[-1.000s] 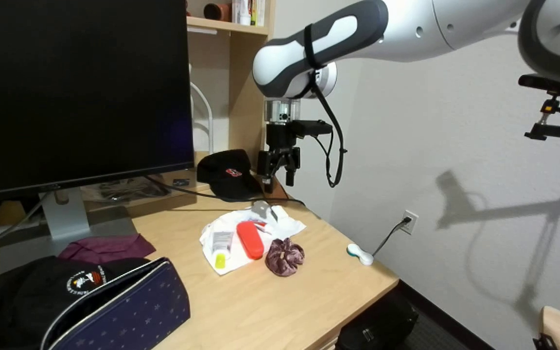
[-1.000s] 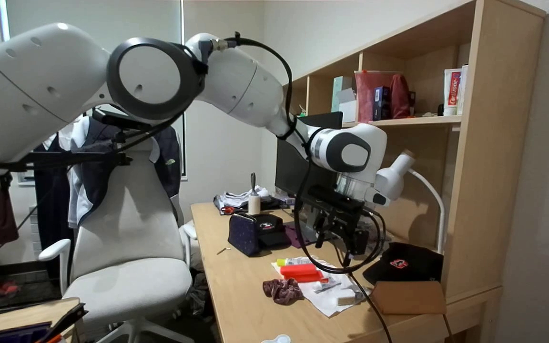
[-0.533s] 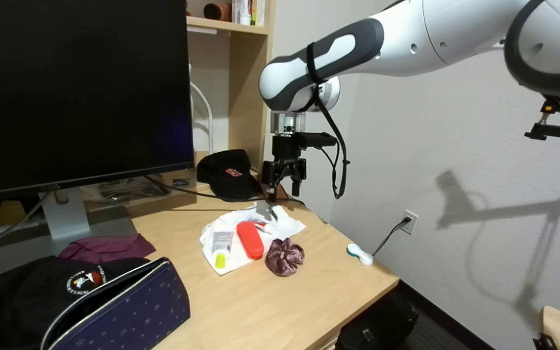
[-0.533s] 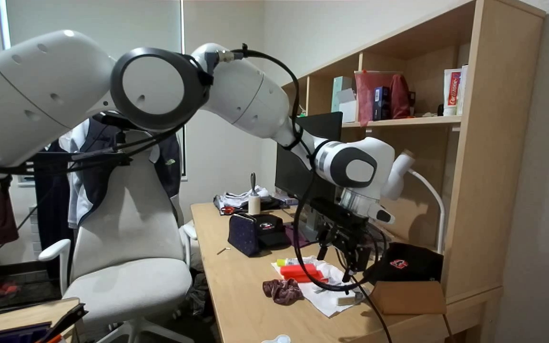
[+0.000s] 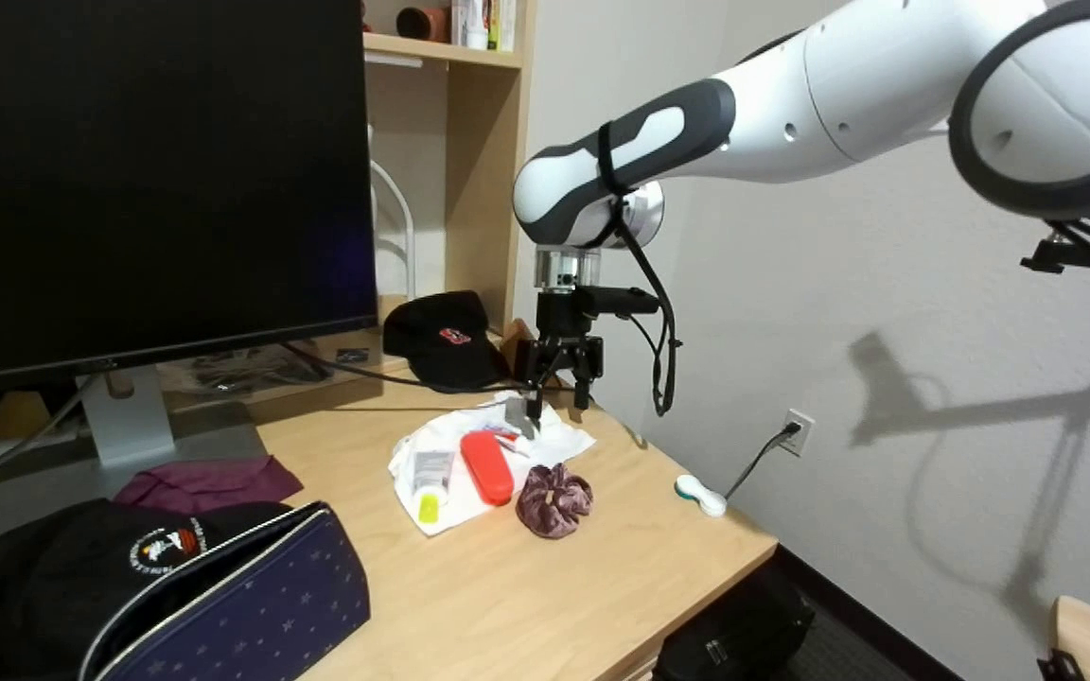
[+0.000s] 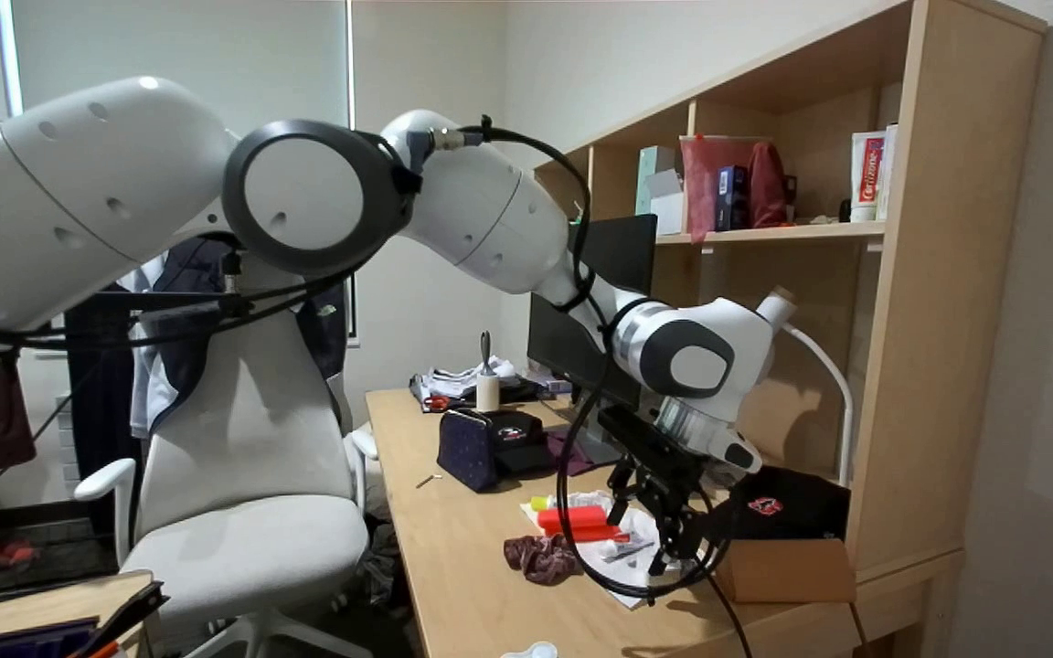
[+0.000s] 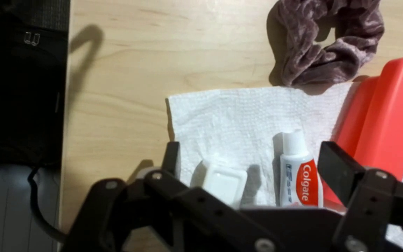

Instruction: Take the white lying object and put it upright

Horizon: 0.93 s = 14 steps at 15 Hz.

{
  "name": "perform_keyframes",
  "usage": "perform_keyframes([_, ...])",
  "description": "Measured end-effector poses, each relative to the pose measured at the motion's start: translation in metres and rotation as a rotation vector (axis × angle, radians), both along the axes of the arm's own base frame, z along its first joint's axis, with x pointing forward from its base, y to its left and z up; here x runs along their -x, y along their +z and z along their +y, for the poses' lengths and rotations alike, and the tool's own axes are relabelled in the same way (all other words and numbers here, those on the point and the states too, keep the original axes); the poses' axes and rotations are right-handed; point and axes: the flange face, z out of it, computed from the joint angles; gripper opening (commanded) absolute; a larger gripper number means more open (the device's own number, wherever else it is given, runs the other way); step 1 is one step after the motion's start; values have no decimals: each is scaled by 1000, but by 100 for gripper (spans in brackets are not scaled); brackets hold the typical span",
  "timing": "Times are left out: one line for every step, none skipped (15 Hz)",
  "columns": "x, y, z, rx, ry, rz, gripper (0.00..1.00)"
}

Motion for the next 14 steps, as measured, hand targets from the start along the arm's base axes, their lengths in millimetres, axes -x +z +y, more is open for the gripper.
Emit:
perform_keyframes([-1, -6, 2, 1, -3, 6, 100])
perform_keyframes([-1, -11, 3, 3, -10, 11, 100])
perform_keyframes([-2, -15, 3, 5, -16, 14, 100])
perform_keyframes([-4, -17, 3, 8, -23, 14, 100])
perform_keyframes([-5, -18, 3, 11, -30, 13, 100])
perform_keyframes([-6, -18, 2, 14, -36, 11, 93])
perform_keyframes([-7, -17, 1, 17, -41, 8, 77])
perform_keyframes([-9, -16, 0, 20, -45, 4, 68])
perform_keyframes([-10, -14, -1, 24, -49, 0, 60])
perform_keyframes([-11, -12, -3, 28, -55, -4, 54])
perform_keyframes([-12, -10, -4, 32, -59, -8, 47])
perform_keyframes([-12, -9, -5, 35, -61, -10, 41])
perform_keyframes([-12, -9, -6, 38, -64, -11, 33])
perform_keyframes([-12, -9, -7, 40, -67, -11, 27])
